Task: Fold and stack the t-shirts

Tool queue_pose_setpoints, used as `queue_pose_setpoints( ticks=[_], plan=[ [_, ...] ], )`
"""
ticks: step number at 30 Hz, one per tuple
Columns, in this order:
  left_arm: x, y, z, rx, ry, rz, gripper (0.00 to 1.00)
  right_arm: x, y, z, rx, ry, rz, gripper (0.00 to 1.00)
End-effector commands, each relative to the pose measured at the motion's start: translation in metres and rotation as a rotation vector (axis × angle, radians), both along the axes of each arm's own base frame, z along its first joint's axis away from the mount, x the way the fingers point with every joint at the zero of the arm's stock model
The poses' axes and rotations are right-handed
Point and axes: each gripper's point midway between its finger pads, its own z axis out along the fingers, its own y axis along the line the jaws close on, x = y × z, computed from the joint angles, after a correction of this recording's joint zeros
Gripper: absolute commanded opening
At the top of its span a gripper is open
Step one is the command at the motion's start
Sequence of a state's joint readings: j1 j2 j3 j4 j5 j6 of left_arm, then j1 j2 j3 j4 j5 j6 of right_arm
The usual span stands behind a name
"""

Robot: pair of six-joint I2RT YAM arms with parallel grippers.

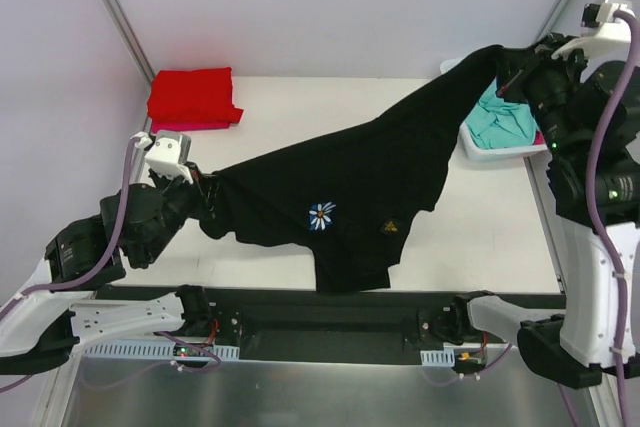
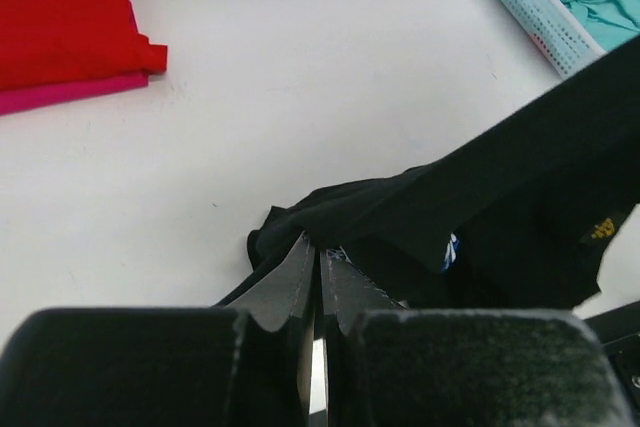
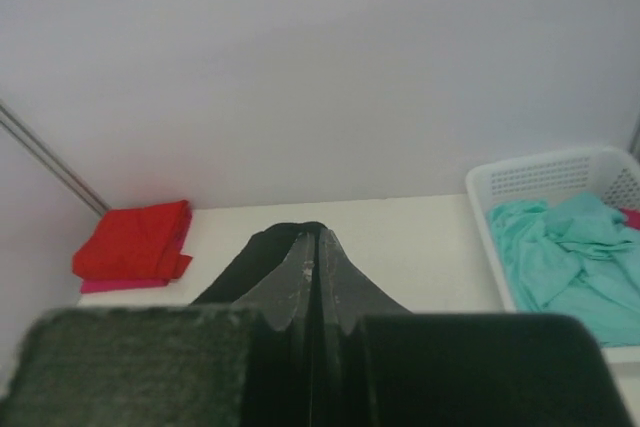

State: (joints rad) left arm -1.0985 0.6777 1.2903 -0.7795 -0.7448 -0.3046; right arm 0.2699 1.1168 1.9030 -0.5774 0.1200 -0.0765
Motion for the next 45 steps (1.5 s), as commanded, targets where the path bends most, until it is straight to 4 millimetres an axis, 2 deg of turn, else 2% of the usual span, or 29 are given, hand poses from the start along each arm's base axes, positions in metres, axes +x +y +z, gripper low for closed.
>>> queue_pose_setpoints(
  ticks=[1,5,10,12,13,15,16,18,19,21,22,23,24,26,27,33,36,40,41,43,44,45],
  plan=[
    [-0.005,-0.017,-0.020,-0.020,0.092,-0.036,0.00,0.018,0.023,0.018,0.204,-0.029,0.173,0.01],
    [-0.001,-0.069,-0.059,-0.027,0.236,-0.092,0.00,0.028,0.036,0.018,0.225,-0.028,0.247,0.01],
    [-0.005,-0.151,-0.082,-0.093,0.273,-0.239,0.00,0.033,0.038,0.020,0.198,-0.023,0.259,0.01],
    [-0.008,-0.175,-0.083,-0.124,0.298,-0.260,0.00,0.033,0.040,0.027,0.204,-0.032,0.272,0.01],
    [-0.013,-0.198,-0.090,-0.114,0.312,-0.292,0.00,0.035,0.043,0.027,0.213,-0.025,0.285,0.01],
    [-0.021,-0.226,-0.091,-0.132,0.325,-0.329,0.00,0.041,0.047,0.028,0.224,-0.019,0.302,0.01],
    [-0.031,-0.248,-0.104,-0.100,0.342,-0.365,0.00,0.043,0.048,0.028,0.227,-0.017,0.310,0.01],
    [-0.037,-0.276,-0.101,-0.141,0.351,-0.389,0.00,0.047,0.051,0.027,0.243,-0.009,0.321,0.01],
    [-0.041,-0.293,-0.117,-0.118,0.379,-0.396,0.00,0.050,0.052,0.024,0.250,-0.001,0.326,0.01],
    [-0.058,-0.322,-0.114,-0.154,0.395,-0.431,0.00,0.051,0.054,0.024,0.258,-0.005,0.336,0.01],
    [-0.060,-0.336,-0.132,-0.114,0.406,-0.428,0.00,0.052,0.055,0.024,0.261,-0.003,0.339,0.01],
    [-0.071,-0.350,-0.126,-0.122,0.392,-0.444,0.00,0.052,0.056,0.023,0.258,-0.002,0.345,0.01],
    [-0.075,-0.360,-0.141,-0.089,0.403,-0.445,0.00,0.052,0.056,0.023,0.260,0.001,0.347,0.01],
    [-0.084,-0.372,-0.140,-0.088,0.402,-0.464,0.00,0.050,0.057,0.024,0.256,-0.003,0.351,0.01],
    [-0.087,-0.376,-0.148,-0.080,0.416,-0.466,0.00,0.049,0.057,0.025,0.256,-0.004,0.353,0.01],
    [-0.089,-0.390,-0.162,-0.055,0.413,-0.498,0.00,0.043,0.056,0.027,0.256,-0.008,0.355,0.01],
    [-0.087,-0.391,-0.160,-0.046,0.397,-0.499,0.00,0.040,0.056,0.029,0.256,-0.011,0.362,0.01],
    [-0.084,-0.375,-0.156,-0.028,0.373,-0.491,0.00,0.038,0.059,0.029,0.247,-0.009,0.380,0.01],
    [-0.085,-0.368,-0.143,-0.051,0.365,-0.499,0.00,0.036,0.061,0.031,0.244,-0.011,0.391,0.01],
    [-0.084,-0.350,-0.147,-0.033,0.377,-0.479,0.00,0.036,0.062,0.029,0.239,-0.001,0.397,0.01],
    [-0.085,-0.339,-0.132,-0.063,0.369,-0.479,0.00,0.036,0.062,0.028,0.235,0.002,0.394,0.01],
    [-0.084,-0.330,-0.131,-0.069,0.373,-0.469,0.00,0.036,0.061,0.028,0.234,0.001,0.394,0.01]
  ],
)
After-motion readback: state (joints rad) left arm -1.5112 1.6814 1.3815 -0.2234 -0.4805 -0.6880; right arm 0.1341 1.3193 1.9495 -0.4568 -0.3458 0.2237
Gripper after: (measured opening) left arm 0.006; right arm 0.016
